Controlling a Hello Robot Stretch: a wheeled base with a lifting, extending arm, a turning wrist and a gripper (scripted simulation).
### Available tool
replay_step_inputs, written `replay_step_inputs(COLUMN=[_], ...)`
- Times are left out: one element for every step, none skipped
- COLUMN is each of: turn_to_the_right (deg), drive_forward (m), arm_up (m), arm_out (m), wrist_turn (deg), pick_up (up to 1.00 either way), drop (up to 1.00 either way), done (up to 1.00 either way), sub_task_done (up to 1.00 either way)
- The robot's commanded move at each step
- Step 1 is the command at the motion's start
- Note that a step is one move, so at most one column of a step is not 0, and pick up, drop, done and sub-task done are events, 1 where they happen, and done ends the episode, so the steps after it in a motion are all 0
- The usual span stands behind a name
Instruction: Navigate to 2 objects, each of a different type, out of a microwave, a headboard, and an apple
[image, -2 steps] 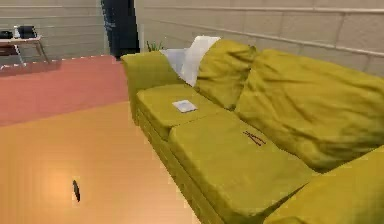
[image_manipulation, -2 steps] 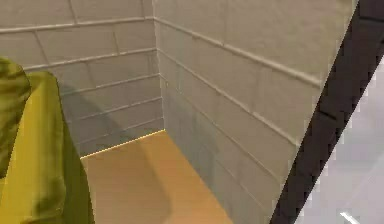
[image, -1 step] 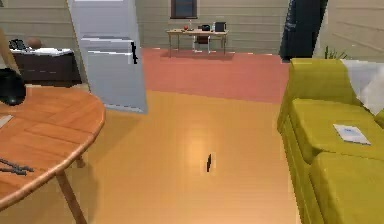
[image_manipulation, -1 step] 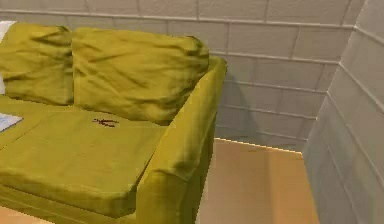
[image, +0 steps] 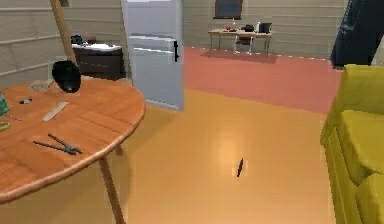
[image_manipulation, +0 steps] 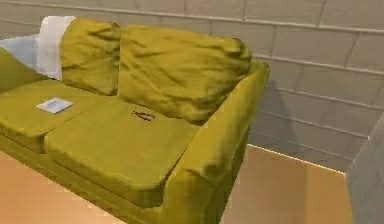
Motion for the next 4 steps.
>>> replay_step_inputs(turn_to_the_right=[-3.0, 0.0, 0.0, -18.0], drive_forward=[0.00, 1.00, 0.40, 0.00], arm_up=[0.00, 0.00, 0.00, 0.00], arm_out=[0.00, 0.00, 0.00, 0.00], wrist_turn=[0.0, 0.0, 0.0, 0.0], pick_up=[0.00, 0.00, 0.00, 0.00], drop=[0.00, 0.00, 0.00, 0.00], done=[0.00, 0.00, 0.00, 0.00], sub_task_done=[0.00, 0.00, 0.00, 0.00])
